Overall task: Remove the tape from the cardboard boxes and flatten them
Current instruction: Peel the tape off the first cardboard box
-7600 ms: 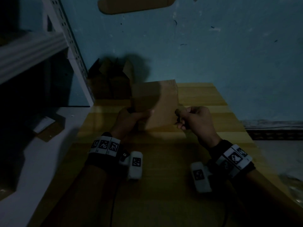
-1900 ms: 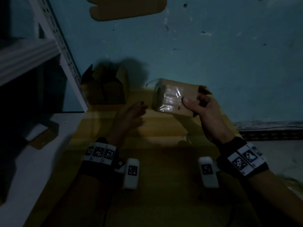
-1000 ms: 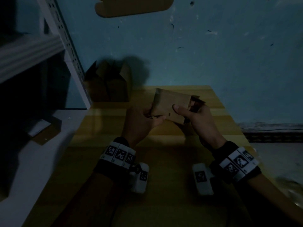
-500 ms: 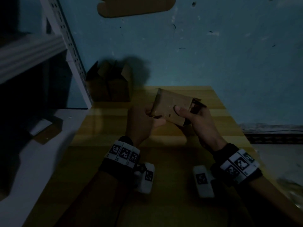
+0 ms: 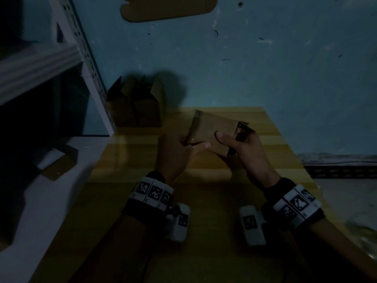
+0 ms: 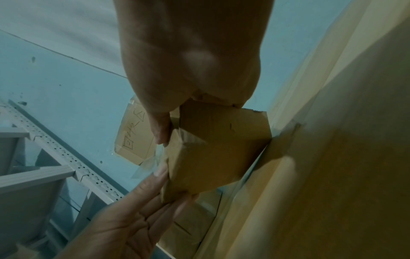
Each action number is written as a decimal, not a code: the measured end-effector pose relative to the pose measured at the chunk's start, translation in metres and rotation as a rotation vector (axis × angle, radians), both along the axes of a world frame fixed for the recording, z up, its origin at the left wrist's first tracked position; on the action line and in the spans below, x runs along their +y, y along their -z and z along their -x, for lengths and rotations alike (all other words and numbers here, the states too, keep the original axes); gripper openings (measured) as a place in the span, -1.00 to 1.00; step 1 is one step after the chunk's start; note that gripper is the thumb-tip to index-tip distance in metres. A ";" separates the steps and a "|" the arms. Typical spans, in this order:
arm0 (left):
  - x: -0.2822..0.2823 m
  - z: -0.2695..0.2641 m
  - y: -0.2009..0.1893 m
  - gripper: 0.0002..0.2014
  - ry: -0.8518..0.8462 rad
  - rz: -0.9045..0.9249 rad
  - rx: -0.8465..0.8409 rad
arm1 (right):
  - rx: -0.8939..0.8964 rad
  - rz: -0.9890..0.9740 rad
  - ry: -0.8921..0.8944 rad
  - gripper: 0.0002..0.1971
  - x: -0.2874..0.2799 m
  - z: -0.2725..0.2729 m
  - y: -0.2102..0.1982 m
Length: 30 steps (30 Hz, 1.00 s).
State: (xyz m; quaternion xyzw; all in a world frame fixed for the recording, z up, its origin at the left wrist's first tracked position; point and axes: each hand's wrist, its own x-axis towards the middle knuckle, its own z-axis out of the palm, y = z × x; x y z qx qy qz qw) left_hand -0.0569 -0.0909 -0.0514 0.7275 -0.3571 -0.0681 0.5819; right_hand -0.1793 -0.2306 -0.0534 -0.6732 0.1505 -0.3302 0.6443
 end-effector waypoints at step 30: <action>-0.002 -0.010 0.007 -0.78 -0.169 -0.178 -0.021 | 0.165 0.154 0.107 -0.69 0.001 -0.010 0.013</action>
